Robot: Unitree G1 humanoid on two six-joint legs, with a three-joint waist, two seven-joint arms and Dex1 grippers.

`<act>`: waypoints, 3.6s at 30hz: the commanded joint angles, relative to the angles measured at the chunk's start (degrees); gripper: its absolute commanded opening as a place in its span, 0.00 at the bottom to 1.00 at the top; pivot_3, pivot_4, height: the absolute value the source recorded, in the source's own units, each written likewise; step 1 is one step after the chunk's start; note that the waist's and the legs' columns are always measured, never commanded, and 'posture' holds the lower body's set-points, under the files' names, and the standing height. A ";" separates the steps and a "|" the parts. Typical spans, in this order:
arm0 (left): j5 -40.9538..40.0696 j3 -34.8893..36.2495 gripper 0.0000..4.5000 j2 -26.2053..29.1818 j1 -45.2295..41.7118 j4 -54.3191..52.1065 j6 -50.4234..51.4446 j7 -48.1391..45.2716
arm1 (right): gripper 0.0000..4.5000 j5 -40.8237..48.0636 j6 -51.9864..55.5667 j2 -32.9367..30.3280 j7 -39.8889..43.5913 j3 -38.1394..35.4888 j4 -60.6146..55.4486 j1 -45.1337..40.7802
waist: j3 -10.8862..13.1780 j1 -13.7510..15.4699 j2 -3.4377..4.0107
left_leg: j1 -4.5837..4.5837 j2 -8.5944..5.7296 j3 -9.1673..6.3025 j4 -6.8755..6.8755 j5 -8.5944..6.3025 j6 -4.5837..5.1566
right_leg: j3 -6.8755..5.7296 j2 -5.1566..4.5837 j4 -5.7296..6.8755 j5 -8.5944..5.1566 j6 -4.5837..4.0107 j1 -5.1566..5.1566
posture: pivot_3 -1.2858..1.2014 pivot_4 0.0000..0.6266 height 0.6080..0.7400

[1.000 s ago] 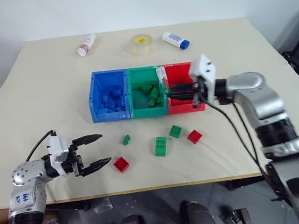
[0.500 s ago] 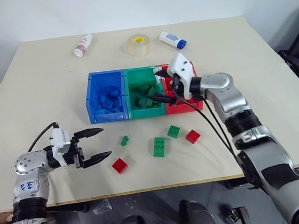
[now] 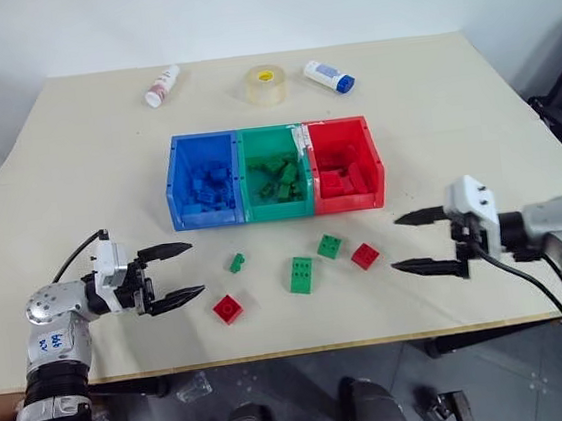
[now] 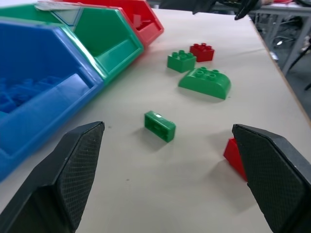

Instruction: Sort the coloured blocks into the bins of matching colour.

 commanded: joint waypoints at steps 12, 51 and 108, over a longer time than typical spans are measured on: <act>-1.56 1.18 1.00 -0.03 -2.83 2.71 -1.09 -4.65 | 1.00 -3.89 -2.77 3.57 0.40 9.19 3.93 -9.39 | 0.00 -0.04 -0.01 | 0.01 0.00 -0.01 0.02 0.00 0.00 | 0.00 0.00 0.02 0.00 -0.01 0.01 | 0.52 0.24 1.00; -1.16 -2.18 1.00 -4.78 -4.45 0.27 -0.90 -3.50 | 0.62 -17.62 -25.38 23.70 -19.22 9.91 48.67 -45.87 | 0.00 -1.49 0.00 | 0.01 -0.02 0.02 -0.01 0.03 -0.03 | -0.02 0.00 0.11 -0.01 -0.02 0.01 | 0.52 0.24 1.00; -2.54 -2.49 1.00 -4.08 -1.56 -4.15 1.16 -3.59 | 0.87 -11.25 -10.17 25.46 -15.58 16.24 19.86 -14.56 | 0.00 -0.01 -0.02 | 0.02 -0.02 -0.09 0.09 0.02 -0.01 | -0.05 -0.01 0.14 -0.01 -0.02 0.09 | 0.52 0.24 1.00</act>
